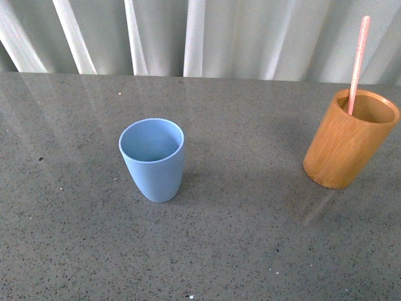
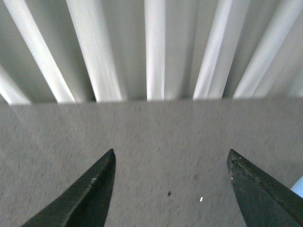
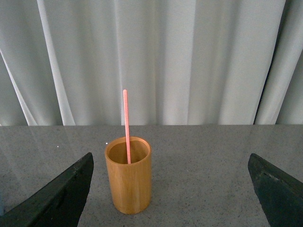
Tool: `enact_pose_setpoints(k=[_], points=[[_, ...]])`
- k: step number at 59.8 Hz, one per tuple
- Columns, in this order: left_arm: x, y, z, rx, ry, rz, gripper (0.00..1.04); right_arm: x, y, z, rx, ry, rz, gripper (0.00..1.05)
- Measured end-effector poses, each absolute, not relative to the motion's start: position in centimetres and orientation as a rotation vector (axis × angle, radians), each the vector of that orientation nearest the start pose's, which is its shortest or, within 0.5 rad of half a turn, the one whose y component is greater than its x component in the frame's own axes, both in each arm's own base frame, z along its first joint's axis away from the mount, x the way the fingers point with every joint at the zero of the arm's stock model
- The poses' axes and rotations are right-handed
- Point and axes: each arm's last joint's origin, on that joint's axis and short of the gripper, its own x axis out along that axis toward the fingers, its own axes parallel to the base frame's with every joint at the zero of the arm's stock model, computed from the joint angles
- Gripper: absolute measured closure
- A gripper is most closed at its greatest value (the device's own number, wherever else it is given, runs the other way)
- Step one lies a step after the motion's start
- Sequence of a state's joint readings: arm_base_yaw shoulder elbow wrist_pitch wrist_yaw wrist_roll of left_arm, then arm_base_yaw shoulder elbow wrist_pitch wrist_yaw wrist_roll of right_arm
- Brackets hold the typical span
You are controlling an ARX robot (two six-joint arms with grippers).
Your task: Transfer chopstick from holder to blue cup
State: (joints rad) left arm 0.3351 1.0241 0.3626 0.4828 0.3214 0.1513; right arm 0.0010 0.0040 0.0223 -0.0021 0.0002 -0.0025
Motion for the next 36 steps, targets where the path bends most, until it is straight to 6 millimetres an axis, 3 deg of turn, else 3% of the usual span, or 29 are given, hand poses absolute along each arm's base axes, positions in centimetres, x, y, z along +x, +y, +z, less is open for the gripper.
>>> enact_pose_setpoints(k=[5, 20, 36], points=[[17.8, 4.4, 20.4, 0.054, 0.012, 0.006, 0.53, 9.7, 0.0, 17.1, -0.002, -0.016, 0.001, 0.1], [15.4, 2.2, 18.7, 0.006, 0.008, 0.004, 1.01, 9.7, 0.0, 17.1, -0.002, -0.016, 0.001, 0.1], [13.5, 0.6, 17.6, 0.001, 0.009, 0.026, 1.01, 9.7, 0.0, 17.1, -0.002, -0.016, 0.001, 0.1]])
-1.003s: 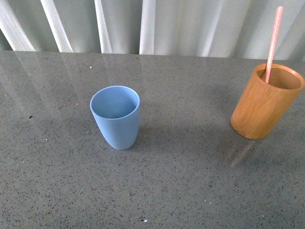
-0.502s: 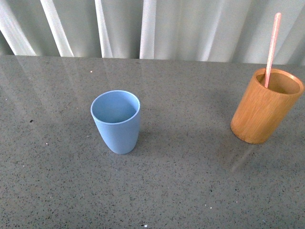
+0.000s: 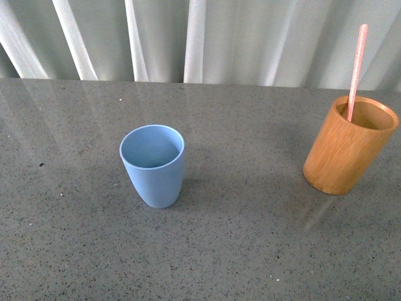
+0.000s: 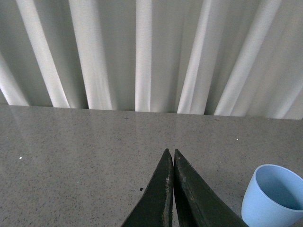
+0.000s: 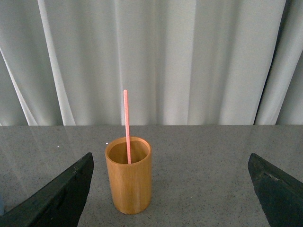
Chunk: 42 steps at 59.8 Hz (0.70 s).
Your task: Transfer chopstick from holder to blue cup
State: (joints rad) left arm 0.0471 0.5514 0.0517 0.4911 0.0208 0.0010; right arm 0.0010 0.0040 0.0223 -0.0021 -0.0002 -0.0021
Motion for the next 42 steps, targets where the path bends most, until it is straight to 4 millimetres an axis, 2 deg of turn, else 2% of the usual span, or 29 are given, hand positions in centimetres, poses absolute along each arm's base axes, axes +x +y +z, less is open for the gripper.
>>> enact_pose_setpoints(k=[9, 42], points=[[12.9, 0.0, 17.1, 0.0, -0.01, -0.002, 1.01, 9.7, 0.0, 17.1, -0.002, -0.016, 0.001, 0.1], [11.4, 0.0, 17.3, -0.001, -0.022, 0.001, 1.01, 9.7, 0.0, 17.1, -0.002, -0.016, 0.001, 0.1]])
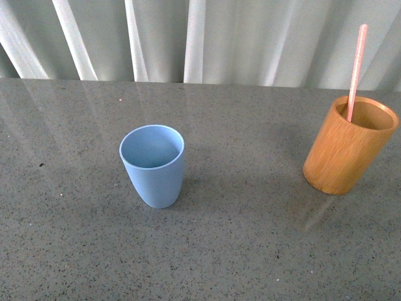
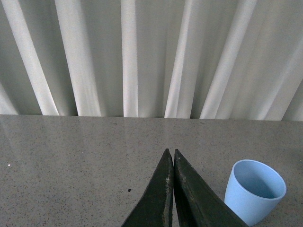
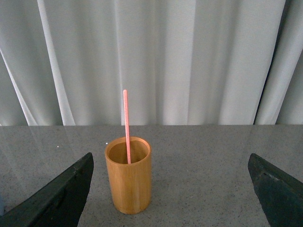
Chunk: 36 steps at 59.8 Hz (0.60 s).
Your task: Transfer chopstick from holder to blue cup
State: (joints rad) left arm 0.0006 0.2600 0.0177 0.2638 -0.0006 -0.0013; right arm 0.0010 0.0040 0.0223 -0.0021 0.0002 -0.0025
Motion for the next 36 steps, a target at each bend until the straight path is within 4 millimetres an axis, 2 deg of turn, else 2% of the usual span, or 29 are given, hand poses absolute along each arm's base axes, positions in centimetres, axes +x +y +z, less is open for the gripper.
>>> enact_pose_setpoints(k=[17, 26, 36], points=[[10.8, 0.0, 17.2, -0.001, -0.022, 0.001, 1.01, 9.7, 0.0, 17.1, -0.002, -0.016, 0.001, 0.1], [9.8, 0.0, 16.9, -0.002, -0.01, 0.001, 1.01, 9.7, 0.0, 17.1, -0.002, -0.016, 0.0, 0.1], [9.7, 0.0, 17.0, -0.001, -0.016, 0.001, 1.01, 9.7, 0.0, 17.1, -0.002, -0.016, 0.0, 0.1]])
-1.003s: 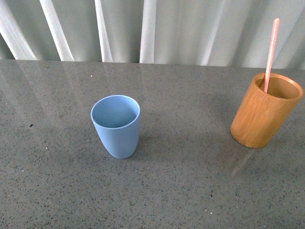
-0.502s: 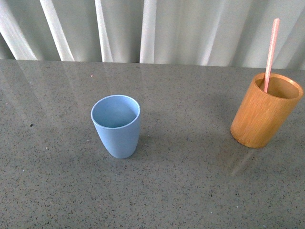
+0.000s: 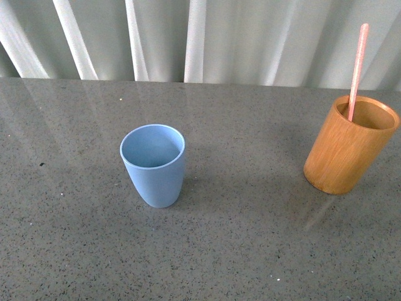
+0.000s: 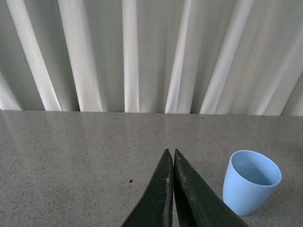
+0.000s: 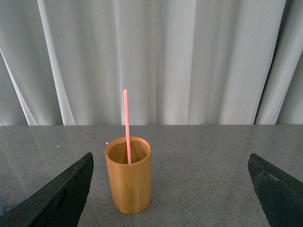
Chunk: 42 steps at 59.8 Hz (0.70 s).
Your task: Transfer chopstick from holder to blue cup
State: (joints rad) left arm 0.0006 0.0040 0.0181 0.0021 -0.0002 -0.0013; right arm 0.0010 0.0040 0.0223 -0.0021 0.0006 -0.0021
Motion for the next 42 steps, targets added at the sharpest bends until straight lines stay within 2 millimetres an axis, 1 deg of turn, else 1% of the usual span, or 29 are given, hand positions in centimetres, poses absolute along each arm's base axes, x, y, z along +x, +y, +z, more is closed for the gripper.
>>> enact_pose_setpoints(k=[6, 9, 11, 14, 16, 19, 21, 28, 29, 30, 32, 35, 37, 39, 40, 42], points=[[9.68, 0.01, 16.96, -0.002, -0.016, 0.001, 1.01, 9.65, 0.01, 17.06, -0.002, -0.016, 0.001, 0.1], [9.68, 0.01, 16.96, -0.002, -0.017, 0.001, 0.93, 9.65, 0.01, 17.06, -0.002, -0.016, 0.0, 0.1], [9.68, 0.01, 16.96, -0.002, -0.016, 0.001, 0.85, 9.65, 0.01, 17.06, -0.002, -0.016, 0.001, 0.1], [9.68, 0.01, 16.96, -0.002, -0.016, 0.001, 0.78, 9.65, 0.01, 17.06, -0.002, -0.016, 0.001, 0.1], [9.68, 0.01, 16.96, -0.002, -0.016, 0.001, 0.71, 9.65, 0.01, 17.06, -0.002, -0.016, 0.001, 0.1], [9.68, 0.01, 16.96, -0.002, -0.016, 0.001, 0.64, 9.65, 0.01, 17.06, -0.002, -0.016, 0.001, 0.1], [9.68, 0.01, 16.96, -0.002, -0.016, 0.001, 0.57, 9.65, 0.01, 17.06, -0.002, -0.016, 0.001, 0.1], [9.68, 0.01, 16.96, -0.002, -0.016, 0.001, 0.37, 9.65, 0.01, 17.06, -0.002, -0.016, 0.001, 0.1], [9.68, 0.01, 16.96, -0.002, -0.016, 0.001, 0.33, 9.65, 0.01, 17.06, -0.002, -0.016, 0.001, 0.1], [9.68, 0.01, 16.96, -0.002, -0.016, 0.001, 0.32, 9.65, 0.01, 17.06, -0.002, -0.016, 0.001, 0.1], [9.68, 0.01, 16.96, -0.002, -0.016, 0.001, 0.25, 9.65, 0.01, 17.06, -0.002, -0.016, 0.001, 0.1], [9.68, 0.01, 16.96, -0.002, -0.016, 0.001, 0.17, 9.65, 0.01, 17.06, -0.002, -0.016, 0.001, 0.1], [9.68, 0.01, 16.96, -0.002, -0.016, 0.001, 0.1, 9.65, 0.01, 17.06, -0.002, -0.016, 0.001, 0.1], [9.68, 0.01, 16.96, -0.002, -0.016, 0.001, 0.06, 9.67, -0.01, 17.03, 0.005, -0.011, -0.014, 0.1], [9.68, 0.01, 16.96, -0.002, -0.016, 0.001, 0.05, 9.69, 0.01, 16.97, 0.009, 0.0, -0.028, 0.1], [9.68, 0.0, 16.96, -0.002, -0.016, 0.0, 0.07, 9.74, 0.03, 16.81, 0.057, 0.073, -0.14, 0.1]])
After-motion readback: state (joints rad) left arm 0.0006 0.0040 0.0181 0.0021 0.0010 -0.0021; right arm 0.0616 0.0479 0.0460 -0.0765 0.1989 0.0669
